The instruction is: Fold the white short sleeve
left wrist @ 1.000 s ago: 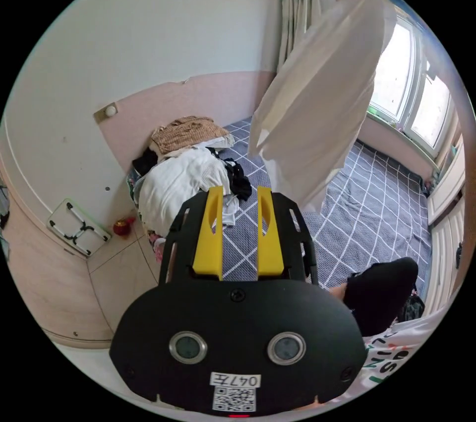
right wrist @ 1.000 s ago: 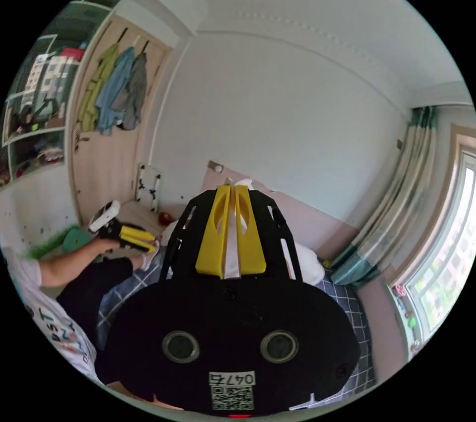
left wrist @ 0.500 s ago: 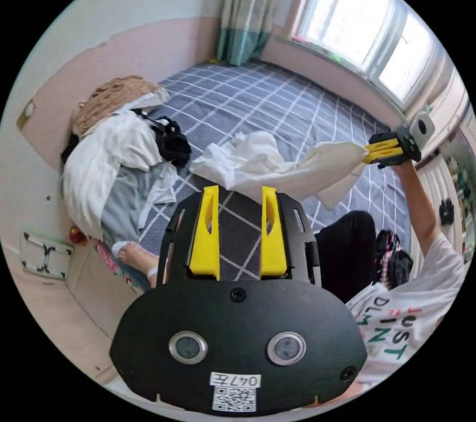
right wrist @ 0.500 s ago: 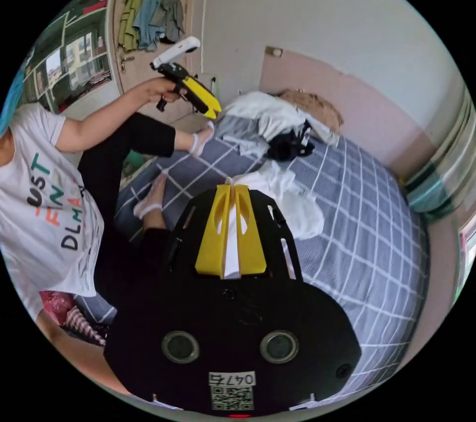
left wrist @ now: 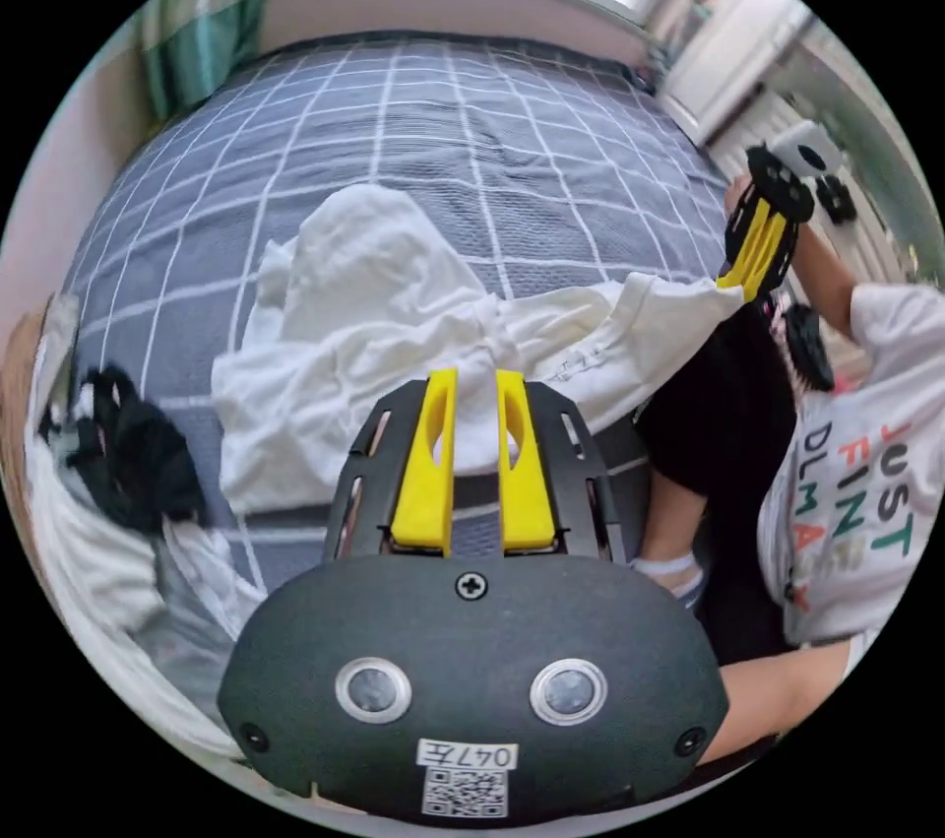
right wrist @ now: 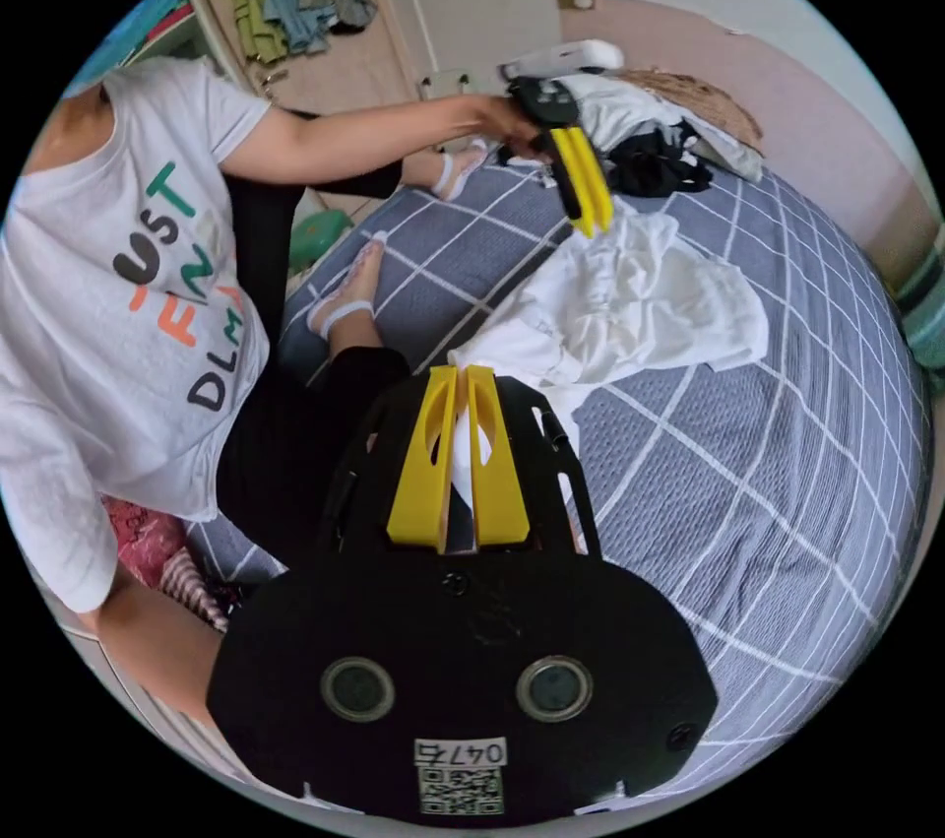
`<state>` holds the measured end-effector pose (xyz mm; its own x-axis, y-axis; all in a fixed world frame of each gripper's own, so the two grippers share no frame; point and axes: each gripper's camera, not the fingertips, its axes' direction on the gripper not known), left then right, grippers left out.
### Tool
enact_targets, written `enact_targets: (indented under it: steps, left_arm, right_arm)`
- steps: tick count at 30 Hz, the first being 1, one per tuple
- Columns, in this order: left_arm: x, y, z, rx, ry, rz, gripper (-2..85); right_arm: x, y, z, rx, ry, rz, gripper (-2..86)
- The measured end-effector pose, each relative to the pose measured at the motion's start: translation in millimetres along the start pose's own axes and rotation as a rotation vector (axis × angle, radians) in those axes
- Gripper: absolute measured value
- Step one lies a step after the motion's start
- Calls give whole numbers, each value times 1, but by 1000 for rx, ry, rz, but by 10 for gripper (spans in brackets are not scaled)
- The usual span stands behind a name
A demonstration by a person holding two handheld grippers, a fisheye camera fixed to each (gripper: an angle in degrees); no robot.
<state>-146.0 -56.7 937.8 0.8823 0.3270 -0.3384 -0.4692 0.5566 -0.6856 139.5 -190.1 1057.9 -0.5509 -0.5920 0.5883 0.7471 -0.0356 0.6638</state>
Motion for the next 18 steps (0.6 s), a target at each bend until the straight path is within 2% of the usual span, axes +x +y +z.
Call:
enact_targets:
  steps: [5,11,15,18]
  left_arm:
    - [15,-71,50,-299,-36,360,114]
    - [25,-102,61,-172,-51,499,102]
    - [28,-127,86,-295,-90,562,95]
    - [30,-143,89,-295,-58,559,38]
  right_arm:
    - [0,-9,21,-73,14,-37,0]
    - [15,15,23,10,9,68,0]
    - [21,26,30,23,15,113,0]
    - [24,30,34,24,11,127,0]
